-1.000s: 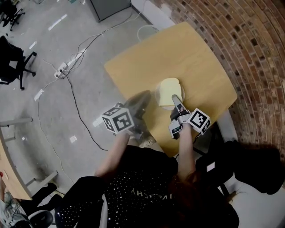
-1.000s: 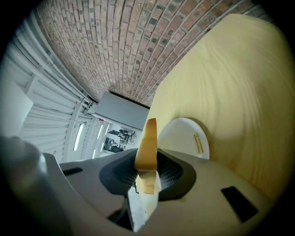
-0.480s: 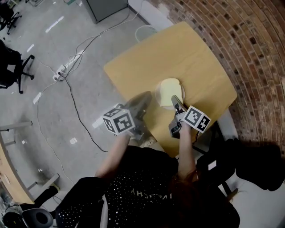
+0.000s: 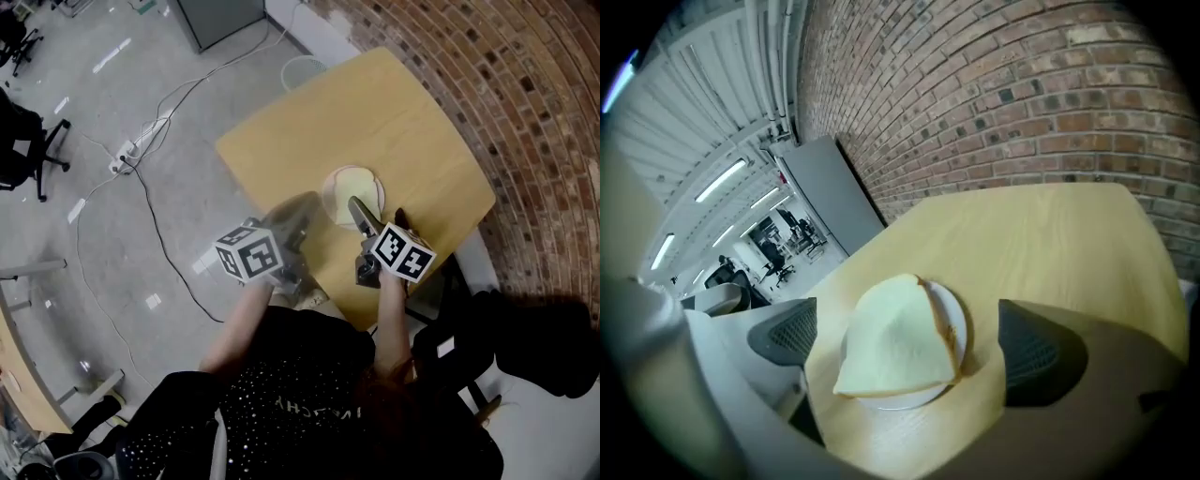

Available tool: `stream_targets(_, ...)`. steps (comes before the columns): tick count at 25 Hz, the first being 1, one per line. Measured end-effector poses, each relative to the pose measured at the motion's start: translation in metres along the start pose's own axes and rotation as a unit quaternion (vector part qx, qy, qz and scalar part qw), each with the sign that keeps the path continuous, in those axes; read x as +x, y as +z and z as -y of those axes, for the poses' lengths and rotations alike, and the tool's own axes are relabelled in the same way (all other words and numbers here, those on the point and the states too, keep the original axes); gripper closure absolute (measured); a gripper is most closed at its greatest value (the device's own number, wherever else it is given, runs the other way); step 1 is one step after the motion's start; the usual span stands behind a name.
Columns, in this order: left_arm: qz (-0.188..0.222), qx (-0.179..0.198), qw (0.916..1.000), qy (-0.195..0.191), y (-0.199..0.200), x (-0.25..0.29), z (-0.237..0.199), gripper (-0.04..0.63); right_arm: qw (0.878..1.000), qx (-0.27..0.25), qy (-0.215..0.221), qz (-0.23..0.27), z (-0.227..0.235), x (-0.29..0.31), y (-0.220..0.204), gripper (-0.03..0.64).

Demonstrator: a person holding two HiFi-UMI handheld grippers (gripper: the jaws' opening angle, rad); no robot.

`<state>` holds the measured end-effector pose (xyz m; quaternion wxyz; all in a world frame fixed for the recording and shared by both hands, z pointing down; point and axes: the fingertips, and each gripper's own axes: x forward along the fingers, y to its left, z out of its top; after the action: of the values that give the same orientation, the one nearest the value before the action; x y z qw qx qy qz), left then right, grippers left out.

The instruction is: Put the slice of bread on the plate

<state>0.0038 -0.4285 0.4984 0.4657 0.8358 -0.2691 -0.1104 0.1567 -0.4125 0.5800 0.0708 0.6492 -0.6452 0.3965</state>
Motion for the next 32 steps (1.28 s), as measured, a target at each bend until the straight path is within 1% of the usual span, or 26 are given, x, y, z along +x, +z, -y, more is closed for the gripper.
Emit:
stream_targets(2,-0.002,0.000,1.0000,-0.003,-0.002,0.001,0.002,0.584,1.000,0.019,0.006,0.012,0.001,-0.009,0.007,0.035)
stream_targets(3,-0.003,0.001,1.0000,-0.004,-0.003,0.001,0.003,0.584,0.999,0.040,0.021,0.017,0.000,-0.013,0.010,0.037)
stream_targets(5,-0.006,0.004,1.0000,-0.005,-0.004,0.002,0.005,0.584,0.992,0.100,0.077,0.023,-0.010,-0.021,0.015,0.038)
stream_targets(6,-0.008,0.006,0.9999,-0.006,-0.004,0.003,0.007,0.584,0.984,0.138,0.113,0.028,-0.017,-0.025,0.019,0.039)
stream_targets(7,-0.009,0.009,0.9999,-0.007,-0.004,0.004,0.010,0.584,0.972,0.179,0.149,0.033,-0.024,-0.030,0.023,0.042)
stream_targets(8,-0.010,0.011,0.9998,-0.009,-0.005,0.005,0.013,0.584,0.957,0.220,0.183,0.040,-0.030,-0.035,0.027,0.055)
stream_targets(9,-0.011,0.013,0.9998,-0.012,-0.005,0.006,0.016,0.584,0.943,0.255,0.210,0.049,-0.033,-0.040,0.032,0.133)
stream_targets(10,-0.013,0.015,0.9997,-0.014,-0.006,0.006,0.019,0.584,0.931,0.282,0.226,0.060,-0.034,-0.045,0.035,0.244)
stream_targets(11,-0.014,0.018,0.9996,-0.017,-0.006,0.007,0.023,0.584,0.922,0.303,0.229,0.070,-0.031,-0.049,0.037,0.372)
stream_targets(12,-0.015,0.021,0.9995,-0.019,-0.007,0.007,0.026,0.584,0.917,0.321,0.224,0.078,-0.027,-0.052,0.037,0.518)
stream_targets(13,-0.017,0.024,0.9993,-0.021,-0.007,0.007,0.029,0.584,0.912,0.336,0.222,0.082,-0.024,-0.055,0.037,0.601)
stream_targets(14,-0.019,0.026,0.9992,-0.023,-0.008,0.006,0.032,0.584,0.904,0.351,0.229,0.085,-0.025,-0.058,0.037,0.603)
stream_targets(15,-0.021,0.028,0.9991,-0.024,-0.009,0.006,0.034,0.584,0.892,0.368,0.245,0.090,-0.027,-0.062,0.038,0.603)
stream_targets(17,-0.024,0.031,0.9989,-0.026,-0.010,0.007,0.038,0.584,0.861,0.407,0.283,0.110,-0.030,-0.071,0.044,0.603)
stream_targets(18,-0.025,0.032,0.9988,-0.027,-0.011,0.008,0.040,0.584,0.848,0.421,0.298,0.120,-0.030,-0.075,0.047,0.601)
stream_targets(19,-0.027,0.033,0.9987,-0.029,-0.012,0.010,0.042,0.584,0.842,0.425,0.307,0.127,-0.031,-0.079,0.049,0.601)
stream_targets(20,-0.028,0.035,0.9985,-0.031,-0.013,0.011,0.044,0.584,0.843,0.420,0.311,0.129,-0.031,-0.082,0.050,0.603)
stream_targets(23,-0.031,0.042,0.9981,-0.034,-0.013,0.012,0.051,0.584,0.859,0.387,0.310,0.128,-0.036,-0.091,0.051,0.603)
stream_targets(24,-0.033,0.044,0.9979,-0.036,-0.013,0.013,0.053,0.584,0.861,0.381,0.311,0.130,-0.037,-0.094,0.053,0.603)
stream_targets(28,-0.037,0.049,0.9973,-0.040,-0.018,0.015,0.059,0.584,0.857,0.382,0.315,0.141,-0.032,-0.104,0.057,0.603)
stream_targets(32,-0.041,0.046,0.9971,-0.045,-0.021,0.017,0.061,0.584,0.857,0.383,0.312,0.146,-0.030,-0.109,0.056,0.603)
